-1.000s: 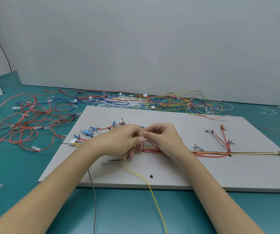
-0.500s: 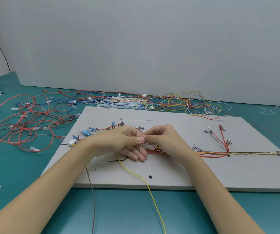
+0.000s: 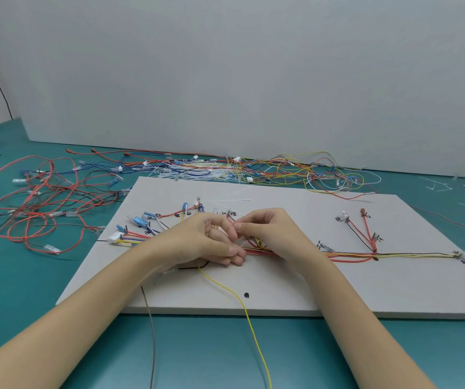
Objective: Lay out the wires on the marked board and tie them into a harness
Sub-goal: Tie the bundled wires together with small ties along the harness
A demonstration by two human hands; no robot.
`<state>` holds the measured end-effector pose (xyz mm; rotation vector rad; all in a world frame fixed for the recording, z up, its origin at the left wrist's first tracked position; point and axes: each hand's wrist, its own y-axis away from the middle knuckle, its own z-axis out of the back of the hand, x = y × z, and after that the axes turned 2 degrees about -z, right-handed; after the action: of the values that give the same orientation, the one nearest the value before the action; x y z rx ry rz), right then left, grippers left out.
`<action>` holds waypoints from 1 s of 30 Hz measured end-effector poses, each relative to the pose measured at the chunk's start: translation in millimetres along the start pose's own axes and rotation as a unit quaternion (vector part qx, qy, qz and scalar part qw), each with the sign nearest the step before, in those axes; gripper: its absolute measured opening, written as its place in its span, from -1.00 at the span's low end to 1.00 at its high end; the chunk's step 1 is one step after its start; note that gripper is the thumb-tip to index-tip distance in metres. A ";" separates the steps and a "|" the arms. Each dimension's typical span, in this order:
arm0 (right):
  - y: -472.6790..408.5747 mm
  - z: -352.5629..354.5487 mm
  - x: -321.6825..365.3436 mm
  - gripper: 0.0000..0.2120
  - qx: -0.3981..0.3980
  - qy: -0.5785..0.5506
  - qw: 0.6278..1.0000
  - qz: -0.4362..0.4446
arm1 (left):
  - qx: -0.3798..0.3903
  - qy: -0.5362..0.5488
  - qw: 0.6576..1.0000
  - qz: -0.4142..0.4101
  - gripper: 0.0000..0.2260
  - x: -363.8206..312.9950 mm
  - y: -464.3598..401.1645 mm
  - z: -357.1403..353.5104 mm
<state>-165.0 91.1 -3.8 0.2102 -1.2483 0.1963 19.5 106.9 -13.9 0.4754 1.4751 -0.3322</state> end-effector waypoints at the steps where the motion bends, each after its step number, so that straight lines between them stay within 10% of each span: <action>1: 0.5 0.4 0.6 -0.90 0.003 0.000 1.000 -0.001 | -0.013 -0.006 1.000 -0.003 -0.73 0.1 0.5 -1.7; 30: -2.9 4.0 -0.3 -0.90 0.053 -0.027 0.998 -0.009 | -0.138 -0.010 0.990 0.025 -0.97 -4.8 0.2 -19.6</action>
<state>-168.0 87.3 -3.0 0.3205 -1.2903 0.2428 2.2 116.4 -9.8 0.2851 1.4603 -0.0885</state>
